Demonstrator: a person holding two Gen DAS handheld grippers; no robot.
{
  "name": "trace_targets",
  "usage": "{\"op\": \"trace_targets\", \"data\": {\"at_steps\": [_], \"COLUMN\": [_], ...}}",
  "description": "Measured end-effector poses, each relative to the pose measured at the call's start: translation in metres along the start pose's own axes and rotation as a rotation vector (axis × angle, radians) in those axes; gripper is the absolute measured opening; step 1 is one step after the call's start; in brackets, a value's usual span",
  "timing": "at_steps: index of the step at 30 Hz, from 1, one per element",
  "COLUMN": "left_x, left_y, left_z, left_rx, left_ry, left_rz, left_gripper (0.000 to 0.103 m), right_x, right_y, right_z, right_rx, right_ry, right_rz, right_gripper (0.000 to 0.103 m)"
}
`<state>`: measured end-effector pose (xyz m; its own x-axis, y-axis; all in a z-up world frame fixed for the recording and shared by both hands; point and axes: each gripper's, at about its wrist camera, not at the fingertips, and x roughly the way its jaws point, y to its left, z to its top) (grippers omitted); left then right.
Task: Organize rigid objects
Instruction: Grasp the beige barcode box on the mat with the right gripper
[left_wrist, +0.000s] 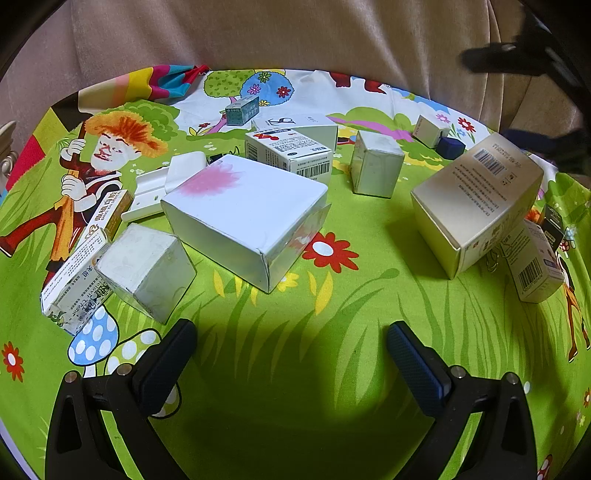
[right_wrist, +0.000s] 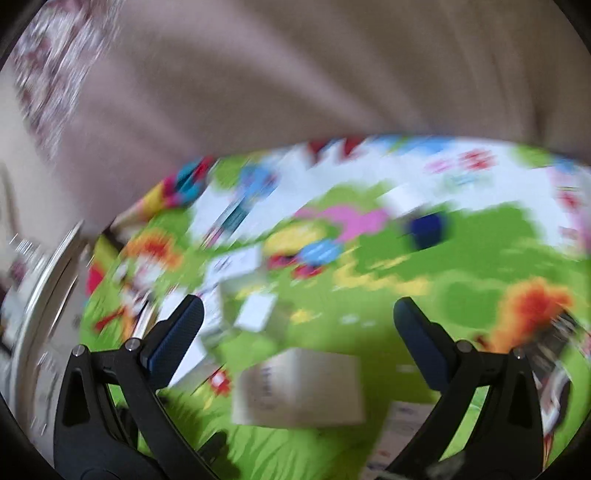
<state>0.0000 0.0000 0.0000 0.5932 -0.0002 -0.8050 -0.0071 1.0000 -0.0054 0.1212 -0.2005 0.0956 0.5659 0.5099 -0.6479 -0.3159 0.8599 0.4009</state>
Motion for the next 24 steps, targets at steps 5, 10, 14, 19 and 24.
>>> {"op": "trace_targets", "data": {"at_steps": [5, 10, 14, 19, 24], "left_x": [-0.002, -0.013, -0.023, -0.031, -0.041], "left_y": [0.001, 0.005, 0.020, 0.041, 0.051], "left_z": [-0.002, -0.015, -0.029, -0.040, -0.052], "left_rx": [0.013, 0.093, 0.108, 0.073, 0.038], "left_ry": [0.007, 0.038, 0.056, 0.054, 0.029], "left_rz": [-0.010, -0.066, -0.078, -0.054, -0.029], "left_gripper": [0.103, 0.103, 0.103, 0.103, 0.103], "right_x": [0.012, -0.017, -0.033, -0.026, 0.004], "right_y": [0.014, 0.019, 0.029, 0.040, 0.043], "right_z": [-0.028, -0.086, -0.129, -0.138, -0.132], "right_rx": [-0.139, -0.252, -0.367, -0.452, -0.456], "right_ry": [0.087, 0.139, 0.199, 0.212, 0.227], "right_rz": [0.061, 0.151, 0.159, 0.072, -0.057], "right_gripper": [0.081, 0.073, 0.073, 0.075, 0.075]}}
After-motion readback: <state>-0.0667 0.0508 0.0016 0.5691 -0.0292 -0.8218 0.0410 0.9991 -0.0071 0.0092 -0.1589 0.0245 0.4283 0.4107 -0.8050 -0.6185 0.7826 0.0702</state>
